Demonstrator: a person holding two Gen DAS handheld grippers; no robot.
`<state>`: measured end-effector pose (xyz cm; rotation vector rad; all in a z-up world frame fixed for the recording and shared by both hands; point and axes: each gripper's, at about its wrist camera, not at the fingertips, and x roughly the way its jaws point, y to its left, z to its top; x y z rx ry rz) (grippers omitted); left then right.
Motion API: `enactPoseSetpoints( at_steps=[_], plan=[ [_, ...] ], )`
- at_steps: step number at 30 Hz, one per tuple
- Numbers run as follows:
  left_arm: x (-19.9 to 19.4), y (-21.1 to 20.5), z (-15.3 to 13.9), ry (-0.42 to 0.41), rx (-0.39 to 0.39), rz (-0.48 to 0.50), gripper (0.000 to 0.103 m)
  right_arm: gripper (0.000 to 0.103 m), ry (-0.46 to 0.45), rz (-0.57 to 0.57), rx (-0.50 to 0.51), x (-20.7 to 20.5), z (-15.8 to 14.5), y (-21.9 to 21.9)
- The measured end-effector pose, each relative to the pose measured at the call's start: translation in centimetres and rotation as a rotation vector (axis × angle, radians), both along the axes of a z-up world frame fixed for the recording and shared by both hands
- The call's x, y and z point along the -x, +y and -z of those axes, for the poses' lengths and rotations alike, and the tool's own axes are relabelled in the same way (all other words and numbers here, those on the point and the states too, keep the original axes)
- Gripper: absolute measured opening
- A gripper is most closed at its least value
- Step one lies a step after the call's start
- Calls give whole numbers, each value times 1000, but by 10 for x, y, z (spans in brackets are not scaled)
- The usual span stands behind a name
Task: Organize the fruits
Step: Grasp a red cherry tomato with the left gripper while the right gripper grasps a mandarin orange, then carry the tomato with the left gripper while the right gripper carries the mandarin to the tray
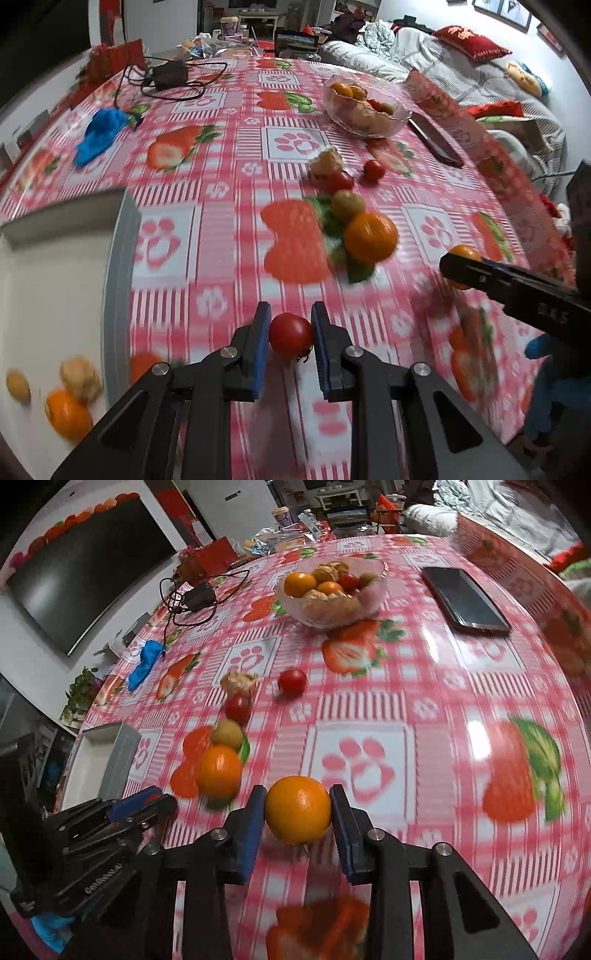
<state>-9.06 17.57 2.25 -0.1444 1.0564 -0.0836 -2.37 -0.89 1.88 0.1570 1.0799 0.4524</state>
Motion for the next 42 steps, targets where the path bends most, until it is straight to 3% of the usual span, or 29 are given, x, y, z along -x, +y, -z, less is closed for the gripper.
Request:
enactPoseSetpoints(
  at_steps=[7,20,42],
  plan=[
    [38,7,-19,-25,31,-17,25,36,10,15,-6,29,3,-9],
    [81,29,-55,-109,29,-58,25,36,-34,3,-2,60,-19,1],
    [134,133,-55,-149,32,-282,25,36,-95,-189,49,86,-52,110]
  ],
)
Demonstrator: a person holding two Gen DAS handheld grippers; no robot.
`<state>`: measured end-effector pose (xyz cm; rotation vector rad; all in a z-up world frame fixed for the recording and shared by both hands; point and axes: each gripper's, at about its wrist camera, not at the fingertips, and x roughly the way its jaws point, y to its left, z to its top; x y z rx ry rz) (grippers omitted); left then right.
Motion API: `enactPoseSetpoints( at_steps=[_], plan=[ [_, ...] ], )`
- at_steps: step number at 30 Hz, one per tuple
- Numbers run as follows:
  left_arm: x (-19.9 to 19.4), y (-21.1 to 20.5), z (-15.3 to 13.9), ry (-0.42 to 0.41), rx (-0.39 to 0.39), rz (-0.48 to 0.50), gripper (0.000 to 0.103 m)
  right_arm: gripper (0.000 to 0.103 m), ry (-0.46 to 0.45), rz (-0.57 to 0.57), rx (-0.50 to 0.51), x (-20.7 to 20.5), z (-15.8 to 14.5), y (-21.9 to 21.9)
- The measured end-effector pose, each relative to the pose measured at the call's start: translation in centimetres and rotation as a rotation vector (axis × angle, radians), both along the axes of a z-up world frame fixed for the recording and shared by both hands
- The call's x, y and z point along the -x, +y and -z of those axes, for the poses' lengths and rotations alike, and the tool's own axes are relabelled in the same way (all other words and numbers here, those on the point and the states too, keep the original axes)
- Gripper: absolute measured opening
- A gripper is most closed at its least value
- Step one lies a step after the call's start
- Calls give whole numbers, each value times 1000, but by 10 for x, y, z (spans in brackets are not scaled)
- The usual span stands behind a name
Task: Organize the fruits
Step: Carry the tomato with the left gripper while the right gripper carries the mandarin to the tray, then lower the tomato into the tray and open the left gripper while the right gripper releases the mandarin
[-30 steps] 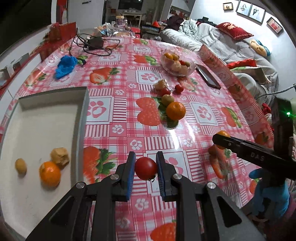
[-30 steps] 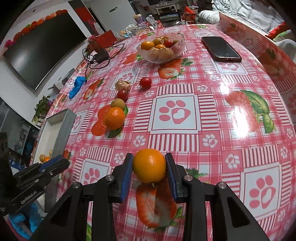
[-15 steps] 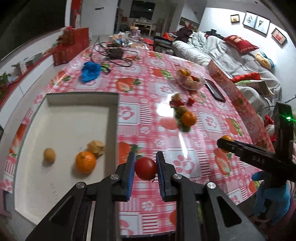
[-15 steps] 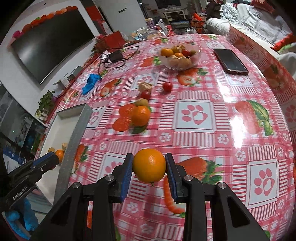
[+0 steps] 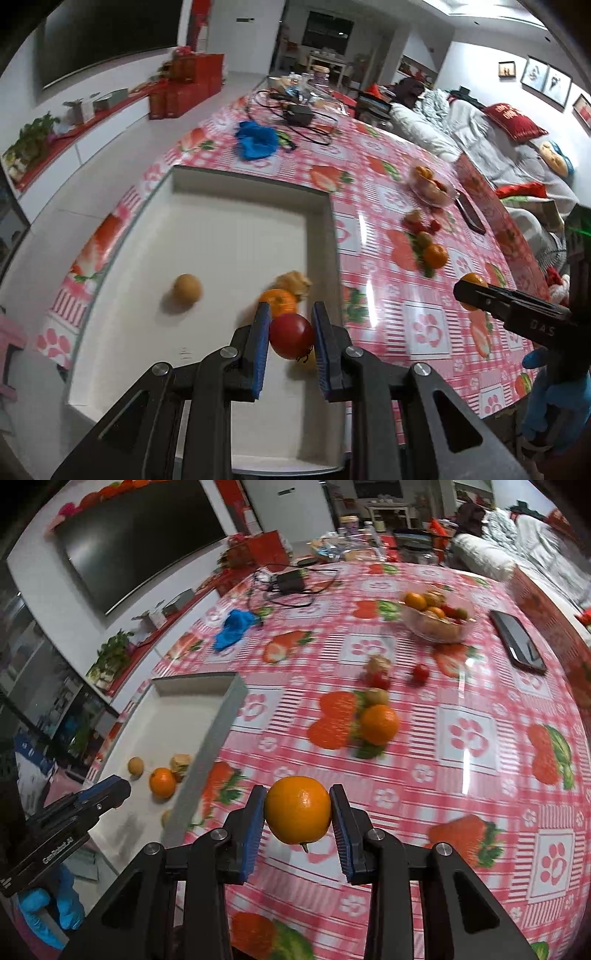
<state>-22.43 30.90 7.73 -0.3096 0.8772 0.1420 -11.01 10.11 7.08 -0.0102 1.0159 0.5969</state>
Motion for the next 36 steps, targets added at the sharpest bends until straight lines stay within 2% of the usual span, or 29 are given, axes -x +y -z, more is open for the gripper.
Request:
enactPoseSetpoints(
  at_steps=[14,36],
  plan=[
    [15,38,21,44,-15,-82,25,36,-4,-153,21,12,1,80],
    [6,57,44,91,1,-101,25,36,22,-264,74,11,18,144]
  ],
)
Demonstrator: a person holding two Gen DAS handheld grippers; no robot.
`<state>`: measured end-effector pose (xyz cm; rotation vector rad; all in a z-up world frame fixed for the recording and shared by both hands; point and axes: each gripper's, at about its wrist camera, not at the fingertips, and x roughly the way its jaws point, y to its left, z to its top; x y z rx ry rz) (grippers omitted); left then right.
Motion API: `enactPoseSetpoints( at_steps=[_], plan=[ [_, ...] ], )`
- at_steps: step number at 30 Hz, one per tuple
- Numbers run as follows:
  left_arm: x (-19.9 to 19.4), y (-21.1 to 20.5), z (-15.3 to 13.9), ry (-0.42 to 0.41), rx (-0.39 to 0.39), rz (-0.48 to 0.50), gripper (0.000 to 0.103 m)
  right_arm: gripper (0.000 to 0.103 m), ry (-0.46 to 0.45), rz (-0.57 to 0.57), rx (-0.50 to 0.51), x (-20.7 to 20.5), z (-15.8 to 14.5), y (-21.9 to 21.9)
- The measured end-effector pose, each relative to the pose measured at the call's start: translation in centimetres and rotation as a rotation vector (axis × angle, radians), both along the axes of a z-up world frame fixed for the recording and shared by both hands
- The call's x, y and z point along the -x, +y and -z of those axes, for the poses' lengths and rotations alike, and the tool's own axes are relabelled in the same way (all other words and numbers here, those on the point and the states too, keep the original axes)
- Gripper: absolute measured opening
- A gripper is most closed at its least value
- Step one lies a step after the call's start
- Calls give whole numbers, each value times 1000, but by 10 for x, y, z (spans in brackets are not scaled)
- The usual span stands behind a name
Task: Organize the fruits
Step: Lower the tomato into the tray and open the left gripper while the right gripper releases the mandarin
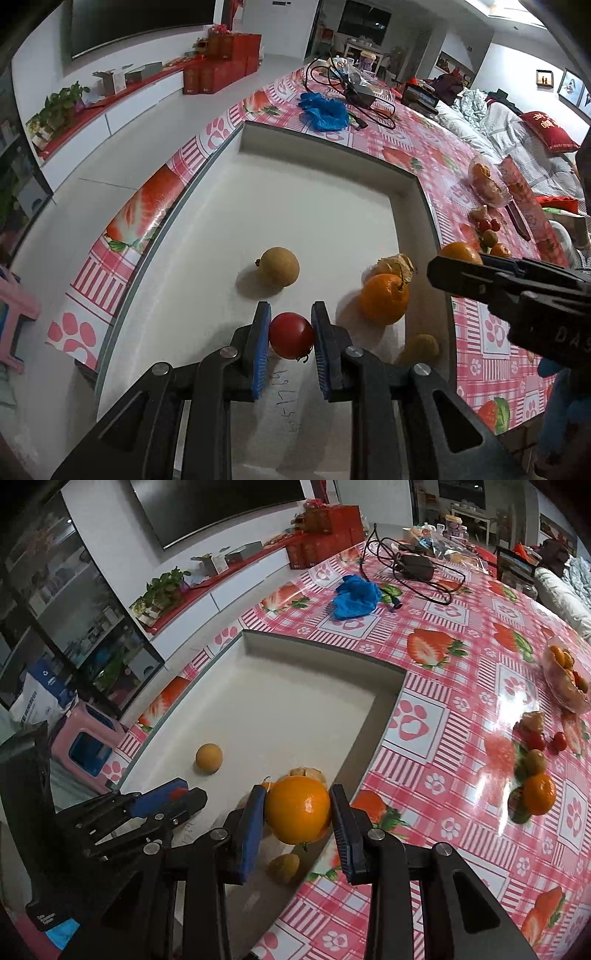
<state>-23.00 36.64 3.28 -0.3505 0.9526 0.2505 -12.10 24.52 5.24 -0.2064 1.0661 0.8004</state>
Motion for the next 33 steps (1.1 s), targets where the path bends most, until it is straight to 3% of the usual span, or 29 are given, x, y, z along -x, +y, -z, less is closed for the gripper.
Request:
enactPoseSetpoints(
  at_steps=[29,32,33],
  plan=[
    [-22,5,12,26,-2,8,25,36,24,-12,54,-22,22,43],
    [-25,4,10,30,-12,17,28,36,25,-15,54,-23,23,49],
    [-25,3,10,27,-15,23,37,36,27,-18,53,-23,23,50]
  ],
)
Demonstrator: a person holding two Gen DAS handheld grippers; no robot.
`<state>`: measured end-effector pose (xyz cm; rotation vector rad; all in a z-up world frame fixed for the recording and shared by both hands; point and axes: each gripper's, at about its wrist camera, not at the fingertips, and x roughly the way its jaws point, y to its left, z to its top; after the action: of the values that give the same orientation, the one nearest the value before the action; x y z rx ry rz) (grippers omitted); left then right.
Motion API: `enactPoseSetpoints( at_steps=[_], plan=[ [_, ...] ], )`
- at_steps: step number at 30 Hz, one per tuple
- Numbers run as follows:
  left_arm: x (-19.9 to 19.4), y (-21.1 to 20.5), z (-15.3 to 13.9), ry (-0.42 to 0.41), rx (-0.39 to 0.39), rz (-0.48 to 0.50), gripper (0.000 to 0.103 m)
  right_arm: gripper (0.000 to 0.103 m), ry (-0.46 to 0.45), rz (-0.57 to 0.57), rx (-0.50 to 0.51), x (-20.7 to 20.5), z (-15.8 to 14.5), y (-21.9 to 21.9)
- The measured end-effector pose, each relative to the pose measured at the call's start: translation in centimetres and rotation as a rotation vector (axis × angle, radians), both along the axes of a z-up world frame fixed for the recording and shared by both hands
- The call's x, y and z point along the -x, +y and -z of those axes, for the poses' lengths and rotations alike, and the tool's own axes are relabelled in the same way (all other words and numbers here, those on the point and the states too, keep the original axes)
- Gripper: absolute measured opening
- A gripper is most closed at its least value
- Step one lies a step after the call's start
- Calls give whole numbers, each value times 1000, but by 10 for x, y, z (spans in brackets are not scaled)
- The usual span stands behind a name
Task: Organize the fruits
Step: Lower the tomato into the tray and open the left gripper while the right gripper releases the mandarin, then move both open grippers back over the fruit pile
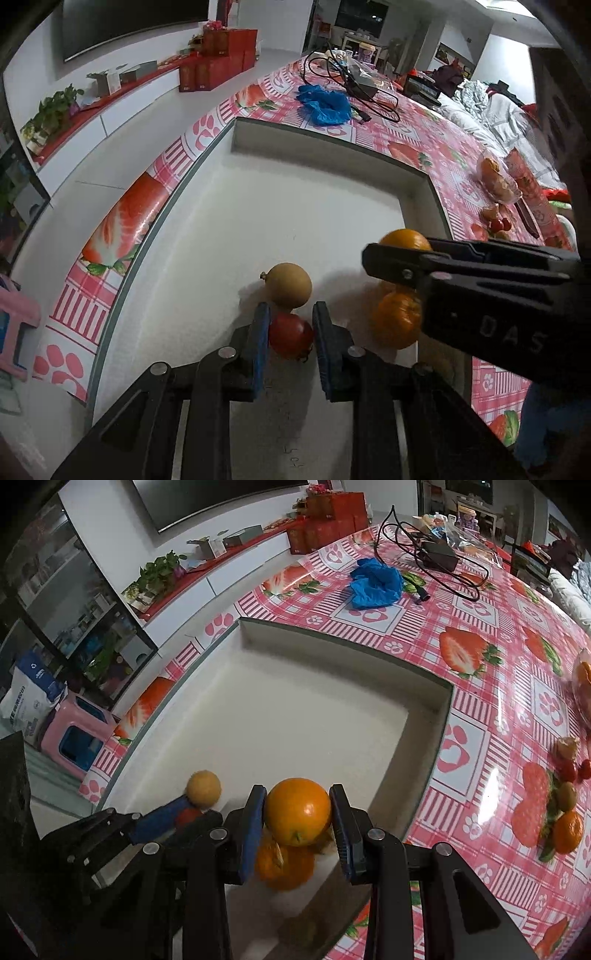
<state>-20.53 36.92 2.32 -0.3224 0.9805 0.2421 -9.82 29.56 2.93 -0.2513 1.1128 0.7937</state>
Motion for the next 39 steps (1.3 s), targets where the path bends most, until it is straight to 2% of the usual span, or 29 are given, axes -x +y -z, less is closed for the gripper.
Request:
enactPoseSetpoints(
  at_steps=[1,2,3,4,5,6,16,18,22,29,34,39],
  plan=[
    [0,-1,-1,-4,-3,3,45,36,3,-1,-1,0,0,1],
    [1,-2,-2,-12,-11,3,61,37,7,-3,-3,-1,0,1],
    [3,-3,-4,-23,-23,-3,71,37,10,-5,-6,-2,0,1],
    [5,-4,-7,-36,-33,-6,74,41,15,-7,-12,-2,0,1],
    [6,-5,-9,-43,-36,-4,76,61,16,-5,-20,-3,-2,0],
    [6,-5,-10,-46,-37,-2,78,76,9,-1,-27,-2,-3,-1],
    [5,-22,-29,-45,-48,19,79,78,-7,67,-62,-9,-22,-37],
    [3,-31,-35,-54,-54,35,80,103,-22,102,-72,-10,-27,-53],
    [-1,-53,-47,-70,-57,76,80,103,-44,184,-96,-13,-35,-94],
    [-13,-122,-67,-100,-71,230,82,103,-50,386,-99,-21,-31,-194],
    [-30,-183,-47,-55,-70,323,82,103,-32,602,-14,-25,-4,-286],
    [-59,-207,-15,28,-53,275,82,103,-94,719,103,-13,14,-355]
  ],
)
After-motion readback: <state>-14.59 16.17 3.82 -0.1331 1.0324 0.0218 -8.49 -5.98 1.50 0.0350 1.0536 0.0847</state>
